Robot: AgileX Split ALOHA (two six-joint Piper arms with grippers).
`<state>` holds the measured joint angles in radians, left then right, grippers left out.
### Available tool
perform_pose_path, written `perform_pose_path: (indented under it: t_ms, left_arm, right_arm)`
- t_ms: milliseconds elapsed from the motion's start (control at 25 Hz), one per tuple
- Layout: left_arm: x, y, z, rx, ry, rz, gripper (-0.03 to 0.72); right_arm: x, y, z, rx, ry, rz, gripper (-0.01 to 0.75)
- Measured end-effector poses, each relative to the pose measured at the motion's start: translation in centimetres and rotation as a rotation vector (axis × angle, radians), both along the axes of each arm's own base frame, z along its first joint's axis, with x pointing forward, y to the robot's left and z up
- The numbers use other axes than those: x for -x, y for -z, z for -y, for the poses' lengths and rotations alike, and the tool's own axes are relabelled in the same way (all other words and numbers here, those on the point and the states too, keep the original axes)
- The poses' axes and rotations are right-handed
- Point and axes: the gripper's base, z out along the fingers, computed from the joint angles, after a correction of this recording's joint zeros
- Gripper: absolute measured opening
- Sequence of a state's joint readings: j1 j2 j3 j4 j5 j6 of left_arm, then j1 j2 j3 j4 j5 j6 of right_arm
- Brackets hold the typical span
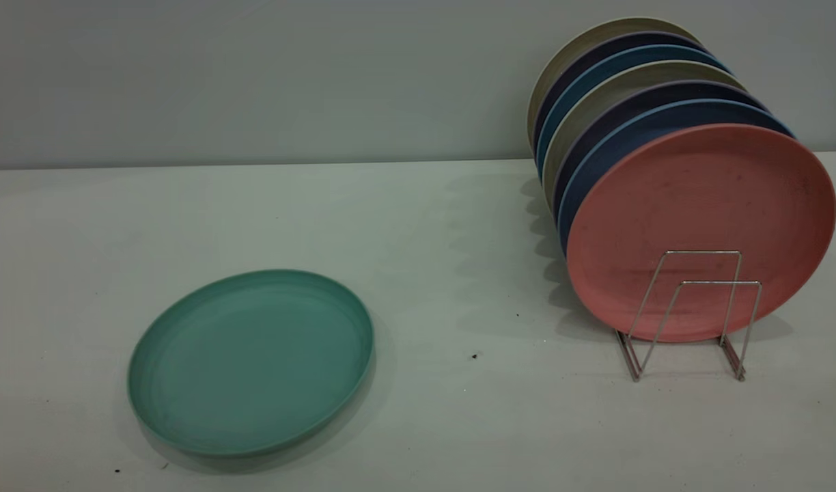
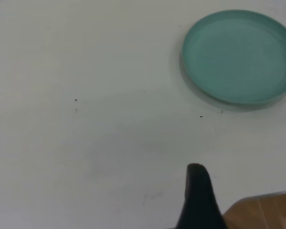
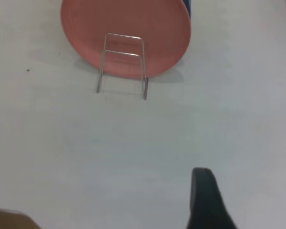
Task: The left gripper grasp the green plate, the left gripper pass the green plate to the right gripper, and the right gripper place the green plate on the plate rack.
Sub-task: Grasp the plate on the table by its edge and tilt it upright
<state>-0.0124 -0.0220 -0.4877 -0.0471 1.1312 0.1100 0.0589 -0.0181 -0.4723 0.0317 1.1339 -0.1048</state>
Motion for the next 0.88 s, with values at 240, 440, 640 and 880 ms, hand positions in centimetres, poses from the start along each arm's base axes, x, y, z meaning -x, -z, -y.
perform_pose_path:
  t_ms: [240,440,640,880]
  left_arm:
    - [-0.1,-0.3,0.0,0.031,-0.025,-0.002,0.539]
    - [-3.2,-2.7,-0.2,0.042,-0.062,-0.022,0.539]
    - [-8.8,-5.7,-0.1,0.033,-0.059,-0.089,0.560]
    - [-16.0,-6.0,0.4,0.067,-0.039,-0.224,0.576]
  right_arm:
    - [-0.2,-1.0,0.0,-0.016,0.009,0.026,0.461]
    - [-3.5,-3.7,-0.2,-0.024,0.015,0.069,0.499]
    - [-8.3,-4.8,-0.5,-0.028,0.017,0.026,0.511]
    - [-14.0,-4.8,-1.7,-0.042,-0.083,-0.066,0.511]
